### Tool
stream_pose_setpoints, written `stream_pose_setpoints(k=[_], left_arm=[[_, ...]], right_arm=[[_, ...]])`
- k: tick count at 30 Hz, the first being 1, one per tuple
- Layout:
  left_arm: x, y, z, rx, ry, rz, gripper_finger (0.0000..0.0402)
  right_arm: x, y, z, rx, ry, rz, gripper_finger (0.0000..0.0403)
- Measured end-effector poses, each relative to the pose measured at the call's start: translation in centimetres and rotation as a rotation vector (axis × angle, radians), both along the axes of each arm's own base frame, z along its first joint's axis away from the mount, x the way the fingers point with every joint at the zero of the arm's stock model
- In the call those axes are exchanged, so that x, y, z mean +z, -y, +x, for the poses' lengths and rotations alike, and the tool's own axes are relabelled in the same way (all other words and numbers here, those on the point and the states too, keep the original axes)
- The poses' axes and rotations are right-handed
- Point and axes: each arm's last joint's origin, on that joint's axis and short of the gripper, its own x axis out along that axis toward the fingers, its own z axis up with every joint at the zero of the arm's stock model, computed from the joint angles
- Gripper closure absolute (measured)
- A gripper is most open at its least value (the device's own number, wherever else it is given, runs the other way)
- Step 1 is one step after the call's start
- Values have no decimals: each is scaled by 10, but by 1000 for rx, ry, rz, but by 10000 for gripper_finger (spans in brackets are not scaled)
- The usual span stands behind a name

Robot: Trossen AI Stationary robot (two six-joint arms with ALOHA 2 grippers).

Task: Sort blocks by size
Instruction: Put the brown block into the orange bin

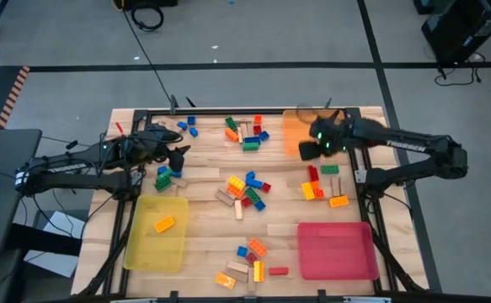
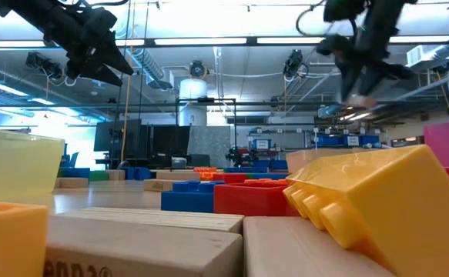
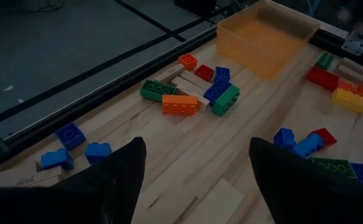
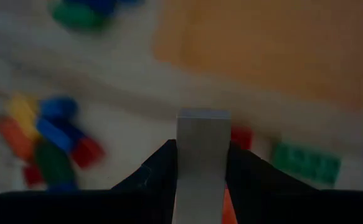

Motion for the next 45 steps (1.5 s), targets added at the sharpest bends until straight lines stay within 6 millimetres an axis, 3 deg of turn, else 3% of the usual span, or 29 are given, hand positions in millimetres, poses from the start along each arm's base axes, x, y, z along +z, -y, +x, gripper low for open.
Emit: stream_pose_setpoints(k=[4,8,13,18,23,30,34,39,45], left_arm=[[0,0,0,0,0,0,110],[0,0,0,1,0,0,110],[0,0,0,1,1,0,110],[0,0,0,1,1,0,110],[0,0,0,1,0,0,110],[0,0,0,2,0,1,110],[0,0,0,2,0,1,110],[0,0,0,2,0,1,110],[0,0,0,2,0,1,110]], right_arm=[[20,31,-6,-26,13,-77,282],[22,69,-6,-34,-43,-101,282],[0,117,2,-13,-86,-49,282],[-40,148,11,5,-142,57,282],[-74,162,20,51,-217,124,282],[-99,172,29,50,-236,149,278],[-107,173,30,50,-250,167,221],[-107,173,30,53,-241,178,158],[-78,164,23,52,-192,130,139]])
